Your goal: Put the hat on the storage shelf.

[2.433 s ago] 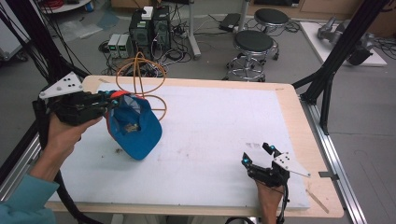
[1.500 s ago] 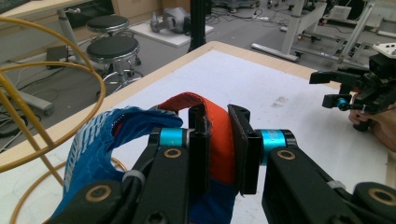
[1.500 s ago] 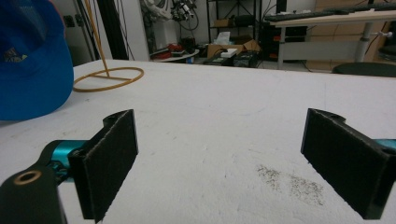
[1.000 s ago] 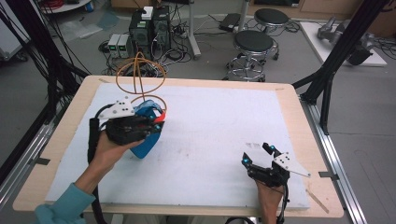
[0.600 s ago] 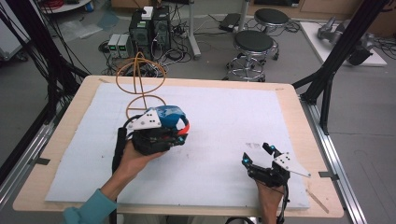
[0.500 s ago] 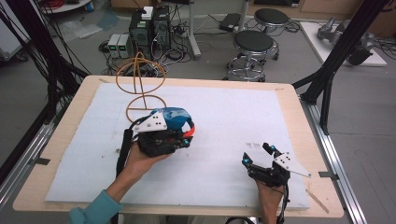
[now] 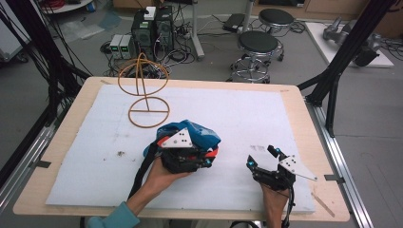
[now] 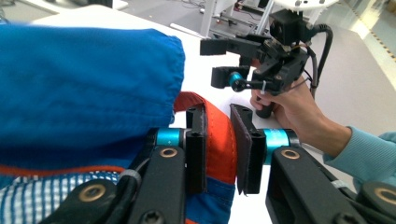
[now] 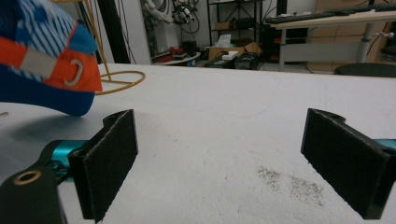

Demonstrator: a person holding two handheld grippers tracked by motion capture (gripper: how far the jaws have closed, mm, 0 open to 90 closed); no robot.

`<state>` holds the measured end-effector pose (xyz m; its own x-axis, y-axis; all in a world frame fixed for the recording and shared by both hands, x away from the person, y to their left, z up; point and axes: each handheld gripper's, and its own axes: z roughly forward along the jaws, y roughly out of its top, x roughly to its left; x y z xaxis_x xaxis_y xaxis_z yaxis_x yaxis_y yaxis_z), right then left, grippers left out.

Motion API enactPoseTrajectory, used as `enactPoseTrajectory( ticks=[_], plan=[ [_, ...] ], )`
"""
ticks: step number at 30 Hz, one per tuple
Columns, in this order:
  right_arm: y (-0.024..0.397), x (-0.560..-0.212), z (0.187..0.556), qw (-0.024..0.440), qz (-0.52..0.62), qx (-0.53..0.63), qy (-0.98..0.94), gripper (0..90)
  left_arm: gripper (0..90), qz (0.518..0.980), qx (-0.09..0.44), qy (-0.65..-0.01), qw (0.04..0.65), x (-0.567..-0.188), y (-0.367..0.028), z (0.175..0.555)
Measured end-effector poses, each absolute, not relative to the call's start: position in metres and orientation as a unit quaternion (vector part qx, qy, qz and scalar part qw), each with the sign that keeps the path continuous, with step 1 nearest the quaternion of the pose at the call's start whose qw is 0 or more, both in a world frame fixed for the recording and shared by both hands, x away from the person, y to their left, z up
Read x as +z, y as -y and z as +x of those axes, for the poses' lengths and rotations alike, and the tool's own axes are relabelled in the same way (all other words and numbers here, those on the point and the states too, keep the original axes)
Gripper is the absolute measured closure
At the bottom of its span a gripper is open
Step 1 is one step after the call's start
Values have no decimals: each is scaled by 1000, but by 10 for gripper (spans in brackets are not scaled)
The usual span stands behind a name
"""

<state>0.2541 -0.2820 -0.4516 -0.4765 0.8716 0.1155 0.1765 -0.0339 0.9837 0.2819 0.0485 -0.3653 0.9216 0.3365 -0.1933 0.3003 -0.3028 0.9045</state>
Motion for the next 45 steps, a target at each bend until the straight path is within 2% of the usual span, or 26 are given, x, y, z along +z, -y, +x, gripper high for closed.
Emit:
enactPoseTrajectory(
  ticks=[2, 5, 12, 18, 22, 34, 45],
  plan=[
    [282, -452, 254, 296, 418, 585, -628, 99, 691, 808, 9, -195, 556, -366, -49, 281],
    [282, -452, 254, 296, 420, 586, -627, 99, 676, 808, 5, -197, 555, -365, -51, 281],
    [282, -452, 254, 297, 417, 585, -629, 99, 451, 806, 16, -205, 555, -363, -57, 284],
    [282, -451, 254, 298, 417, 585, -629, 99, 177, 808, 48, -200, 552, -363, -62, 285],
    [282, -452, 254, 297, 417, 585, -629, 99, 95, 810, 78, -191, 548, -362, -72, 288],
    [282, -452, 254, 298, 418, 584, -629, 99, 94, 833, 131, -144, 517, -369, -103, 295],
    [282, -452, 254, 298, 417, 584, -629, 99, 113, 843, 116, -181, 492, -388, -111, 304]
  ],
)
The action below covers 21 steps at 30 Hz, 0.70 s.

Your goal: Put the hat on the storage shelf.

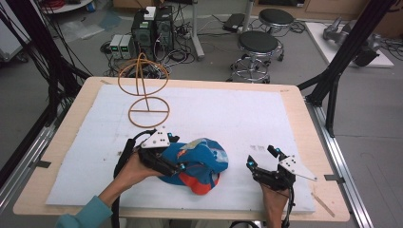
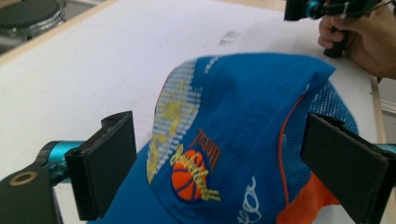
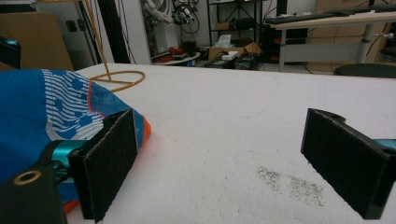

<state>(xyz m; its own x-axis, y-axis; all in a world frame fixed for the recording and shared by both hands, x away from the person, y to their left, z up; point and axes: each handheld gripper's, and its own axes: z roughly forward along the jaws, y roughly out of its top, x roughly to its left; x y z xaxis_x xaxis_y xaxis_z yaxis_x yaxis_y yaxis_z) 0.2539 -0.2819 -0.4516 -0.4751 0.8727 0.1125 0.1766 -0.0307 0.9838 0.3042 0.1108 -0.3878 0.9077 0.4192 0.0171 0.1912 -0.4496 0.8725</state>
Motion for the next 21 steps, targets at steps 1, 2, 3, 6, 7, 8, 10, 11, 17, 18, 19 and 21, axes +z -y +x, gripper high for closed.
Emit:
enactPoseTrajectory(
  ticks=[1, 2, 3, 6, 7, 8, 10, 11, 17, 18, 19, 21],
  plan=[
    [282, -452, 254, 298, 417, 585, -629, 99, 128, 848, 118, -180, 484, -391, -111, 305],
    [282, -452, 254, 298, 416, 585, -629, 99, 140, 851, 122, -182, 478, -394, -111, 305],
    [282, -452, 254, 298, 416, 585, -629, 99, 141, 850, 118, -186, 479, -396, -111, 305],
    [282, -452, 254, 298, 416, 585, -629, 99, 161, 853, 120, -192, 470, -403, -110, 306],
    [282, -452, 254, 298, 417, 585, -629, 99, 162, 854, 118, -192, 468, -405, -110, 307],
    [282, -452, 254, 298, 416, 585, -629, 99, 163, 855, 116, -196, 467, -406, -108, 306],
    [282, -452, 254, 299, 416, 585, -629, 99, 172, 859, 118, -189, 461, -409, -107, 306],
    [282, -452, 254, 299, 416, 585, -629, 99, 177, 859, 115, -189, 461, -410, -106, 306],
    [282, -452, 254, 299, 416, 585, -628, 99, 222, 868, 112, -187, 447, -417, -99, 307],
    [282, -452, 254, 299, 416, 585, -628, 99, 225, 868, 112, -187, 447, -418, -98, 307],
    [282, -452, 254, 299, 416, 585, -629, 99, 232, 868, 115, -187, 445, -420, -98, 308],
    [282, -452, 253, 298, 417, 586, -628, 99, 243, 872, 118, -182, 438, -422, -96, 309]
  ],
)
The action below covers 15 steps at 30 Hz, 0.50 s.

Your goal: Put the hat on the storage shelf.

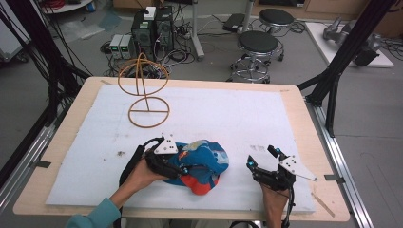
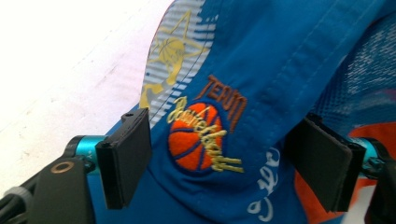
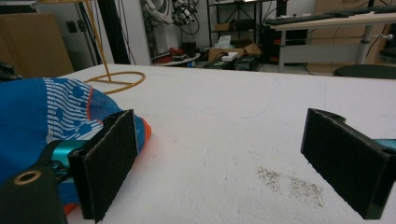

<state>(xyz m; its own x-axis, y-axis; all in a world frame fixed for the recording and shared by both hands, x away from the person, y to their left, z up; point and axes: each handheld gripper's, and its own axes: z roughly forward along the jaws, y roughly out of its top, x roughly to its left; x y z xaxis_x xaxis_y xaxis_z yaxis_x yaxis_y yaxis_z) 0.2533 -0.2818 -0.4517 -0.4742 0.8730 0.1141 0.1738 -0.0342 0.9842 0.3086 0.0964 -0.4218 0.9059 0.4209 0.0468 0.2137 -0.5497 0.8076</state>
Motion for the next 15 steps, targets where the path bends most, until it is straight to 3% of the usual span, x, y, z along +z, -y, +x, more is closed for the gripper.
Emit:
enactPoseTrajectory(
  ticks=[3, 15],
  plan=[
    [282, -452, 253, 299, 417, 587, -626, 99, 289, 876, 123, -171, 434, -424, -94, 308],
    [283, -452, 253, 298, 418, 589, -624, 99, 625, 880, 129, -180, 420, -424, -96, 308]
  ],
)
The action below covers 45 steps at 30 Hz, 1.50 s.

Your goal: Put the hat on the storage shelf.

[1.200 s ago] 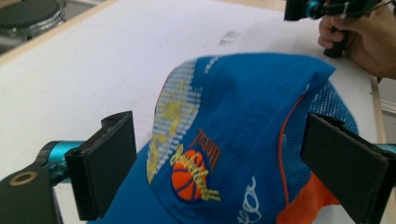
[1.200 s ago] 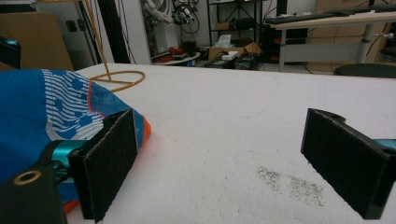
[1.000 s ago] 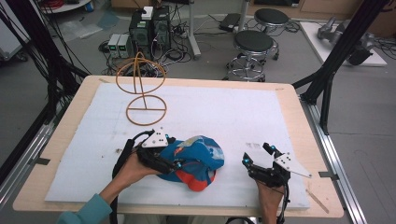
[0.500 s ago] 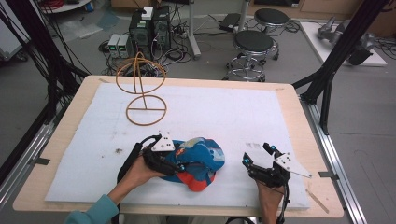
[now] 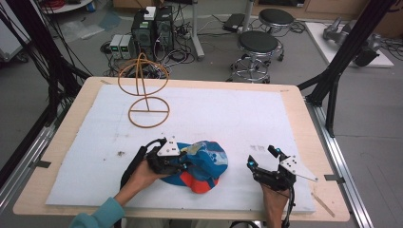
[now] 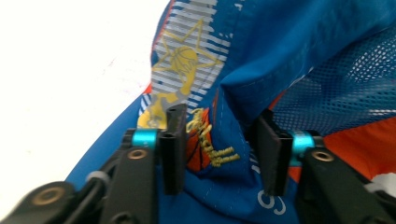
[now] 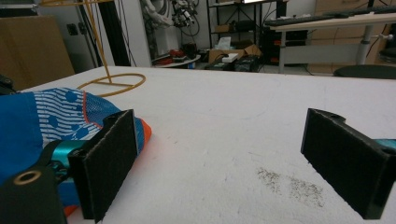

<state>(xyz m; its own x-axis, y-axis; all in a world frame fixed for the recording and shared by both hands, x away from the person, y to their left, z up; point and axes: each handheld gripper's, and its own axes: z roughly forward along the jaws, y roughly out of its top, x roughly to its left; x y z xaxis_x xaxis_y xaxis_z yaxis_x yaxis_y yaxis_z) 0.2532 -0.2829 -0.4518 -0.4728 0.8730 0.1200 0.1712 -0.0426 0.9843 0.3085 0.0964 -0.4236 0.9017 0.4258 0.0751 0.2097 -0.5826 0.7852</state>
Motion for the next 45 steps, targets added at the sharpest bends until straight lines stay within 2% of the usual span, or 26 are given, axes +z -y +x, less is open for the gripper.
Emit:
enactPoseTrajectory(
  ticks=[2, 3, 5, 10, 19, 25, 45],
  plan=[
    [283, -452, 253, 298, 419, 588, -624, 99, 706, 877, 126, -186, 424, -422, -99, 308],
    [283, -452, 253, 297, 419, 589, -624, 99, 800, 877, 125, -186, 426, -421, -100, 308],
    [283, -452, 253, 297, 419, 589, -624, 99, 843, 876, 124, -190, 425, -420, -101, 308],
    [283, -452, 254, 297, 419, 590, -622, 99, 859, 867, 118, -202, 440, -416, -105, 308],
    [283, -452, 253, 297, 421, 590, -622, 99, 867, 847, 125, -216, 469, -394, -120, 309],
    [284, -452, 254, 297, 421, 590, -622, 99, 868, 823, 111, -243, 502, -374, -134, 313],
    [283, -452, 253, 297, 421, 589, -623, 99, 870, 780, 173, -264, 541, -302, -170, 320]
  ],
)
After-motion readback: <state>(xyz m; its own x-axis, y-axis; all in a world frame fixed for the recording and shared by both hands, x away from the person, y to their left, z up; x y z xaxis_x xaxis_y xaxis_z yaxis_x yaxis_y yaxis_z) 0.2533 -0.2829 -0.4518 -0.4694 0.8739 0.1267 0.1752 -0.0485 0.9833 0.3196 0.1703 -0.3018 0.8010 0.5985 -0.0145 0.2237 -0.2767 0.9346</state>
